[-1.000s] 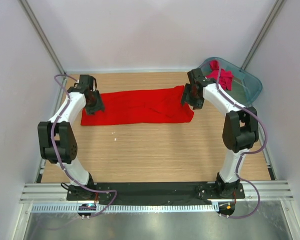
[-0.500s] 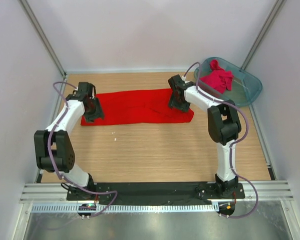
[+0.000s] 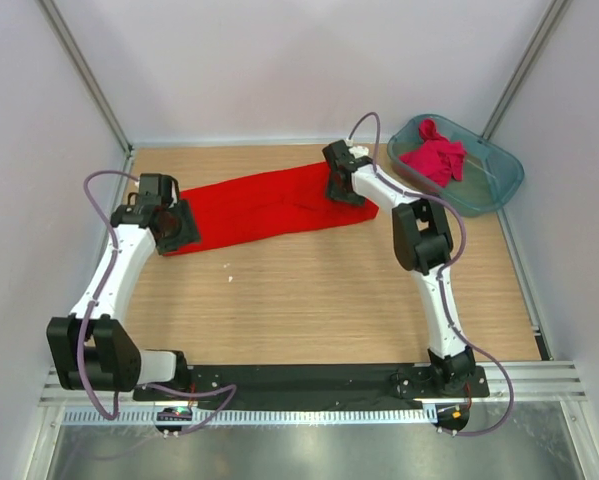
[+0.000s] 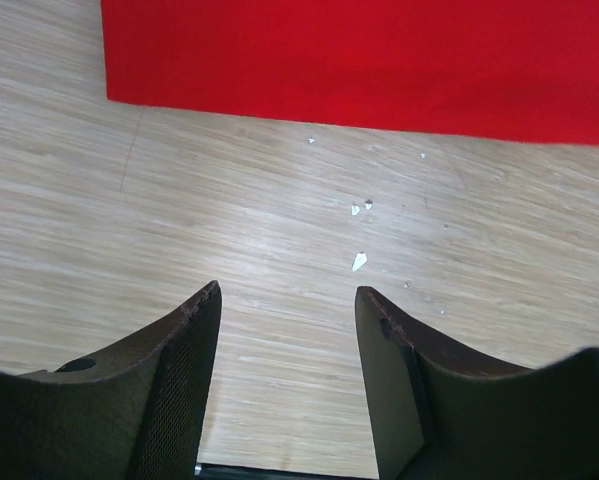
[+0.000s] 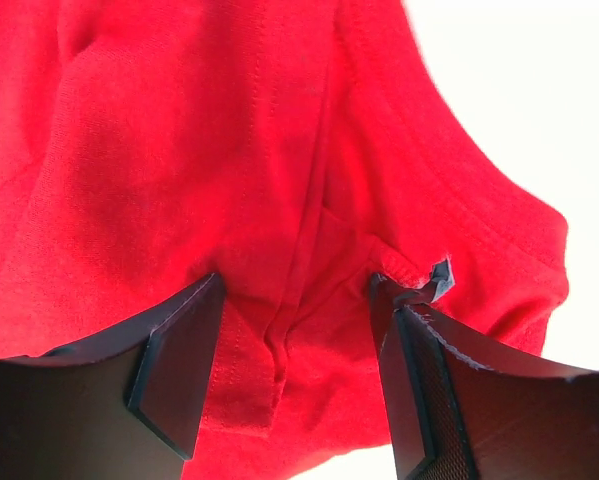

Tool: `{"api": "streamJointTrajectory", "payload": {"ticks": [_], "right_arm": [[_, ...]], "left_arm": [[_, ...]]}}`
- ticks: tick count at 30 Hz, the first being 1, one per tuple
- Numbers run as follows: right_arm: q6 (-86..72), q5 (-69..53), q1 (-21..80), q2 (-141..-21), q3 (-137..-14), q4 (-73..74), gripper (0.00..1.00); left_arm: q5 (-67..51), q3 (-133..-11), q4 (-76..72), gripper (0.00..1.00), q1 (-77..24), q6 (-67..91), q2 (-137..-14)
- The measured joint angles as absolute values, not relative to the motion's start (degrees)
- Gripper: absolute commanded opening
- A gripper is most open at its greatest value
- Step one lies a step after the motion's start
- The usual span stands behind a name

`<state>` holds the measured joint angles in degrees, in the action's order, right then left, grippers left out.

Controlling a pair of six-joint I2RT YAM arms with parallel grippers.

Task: Fold and stack the t-shirts
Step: Fold the tshirt

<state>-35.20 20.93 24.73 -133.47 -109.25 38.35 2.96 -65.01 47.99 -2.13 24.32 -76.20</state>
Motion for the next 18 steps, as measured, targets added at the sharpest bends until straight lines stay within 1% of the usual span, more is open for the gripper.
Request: {"api": "streamJointTrajectory", "payload": {"ticks": [2, 5, 7, 9, 13, 14, 16, 18], "right_arm": [[-32.0, 22.0, 24.8, -138.0, -116.2, 37.8, 0.68], [-26.5, 23.5, 24.8, -143.7, -125.7, 37.0, 0.69], [-23.3, 24.0, 24.9, -145.2, -128.6, 36.9, 0.7], [-21.1, 23.9, 24.9, -145.3, -129.5, 37.3, 0.71], [-20.1, 23.4, 24.9, -144.1, -131.4, 40.2, 0.74], [-20.1, 22.9, 25.0, -143.0, -131.3, 41.5, 0.74], [-20.1, 21.7, 25.1, -140.0, -131.2, 44.1, 0.74], [-20.1, 20.1, 25.5, -135.2, -129.3, 45.6, 0.74]], "left_arm": [[2.7, -65.0, 48.0, 0.61, -2.1, 23.5, -75.4], [2.5, -65.0, 47.2, 0.61, -2.1, 22.8, -75.9], [2.6, -66.1, 47.4, 0.6, -2.1, 22.1, -78.1], [3.4, -69.0, 47.2, 0.59, -2.2, 21.4, -83.1], [6.9, -76.6, 47.0, 0.51, -2.2, 18.8, -95.7], [8.2, -78.3, 47.0, 0.47, -2.2, 18.1, -98.7], [10.2, -80.8, 46.8, 0.42, -2.2, 17.0, -103.2], [12.1, -83.4, 47.3, 0.4, -2.2, 16.2, -107.6]]}}
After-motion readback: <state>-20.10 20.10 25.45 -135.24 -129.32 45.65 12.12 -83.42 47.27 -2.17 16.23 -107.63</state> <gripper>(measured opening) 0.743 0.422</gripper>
